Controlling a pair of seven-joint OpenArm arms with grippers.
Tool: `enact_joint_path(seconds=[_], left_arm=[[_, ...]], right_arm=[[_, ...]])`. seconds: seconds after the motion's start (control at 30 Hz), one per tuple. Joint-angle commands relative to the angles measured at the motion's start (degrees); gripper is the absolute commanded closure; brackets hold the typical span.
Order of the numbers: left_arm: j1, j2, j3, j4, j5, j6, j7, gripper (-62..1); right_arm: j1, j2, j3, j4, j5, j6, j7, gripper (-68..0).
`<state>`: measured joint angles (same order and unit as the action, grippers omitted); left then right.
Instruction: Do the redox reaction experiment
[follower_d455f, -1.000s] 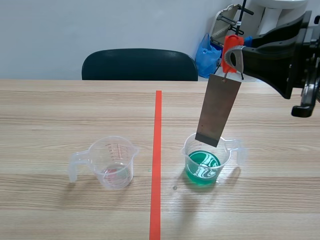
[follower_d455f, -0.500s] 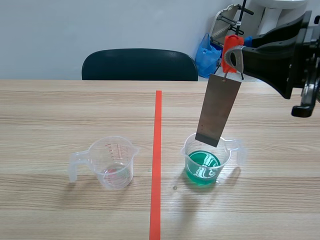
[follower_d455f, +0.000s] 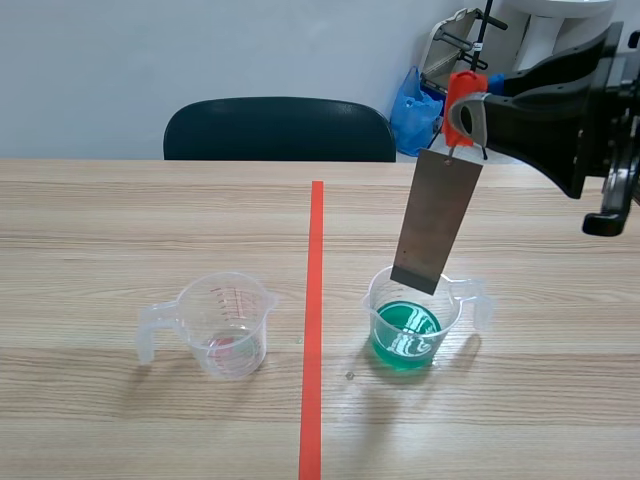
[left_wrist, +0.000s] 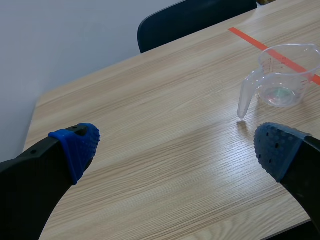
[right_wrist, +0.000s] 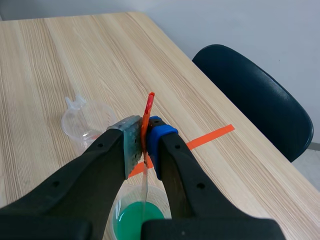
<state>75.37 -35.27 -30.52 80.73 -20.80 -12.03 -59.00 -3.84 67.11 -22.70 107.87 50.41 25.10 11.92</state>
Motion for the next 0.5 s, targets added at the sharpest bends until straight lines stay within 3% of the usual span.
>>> enact_joint_path(seconds=[0.0,0.47], left_arm=[[0.1,0.3,-0.7,0.2,-0.4,0.0,-1.2,-62.3],[0.1,0.1,-0.7,0.2,-0.4,-0.1,-1.2,-62.3]], right_arm=[[0.6,-0.3,0.9,0.3,-0.1,0.0,0.7,-0.7],[0.6,-8.4,0.6,-4.2,-6.1,0.3,-1.7,-0.6]])
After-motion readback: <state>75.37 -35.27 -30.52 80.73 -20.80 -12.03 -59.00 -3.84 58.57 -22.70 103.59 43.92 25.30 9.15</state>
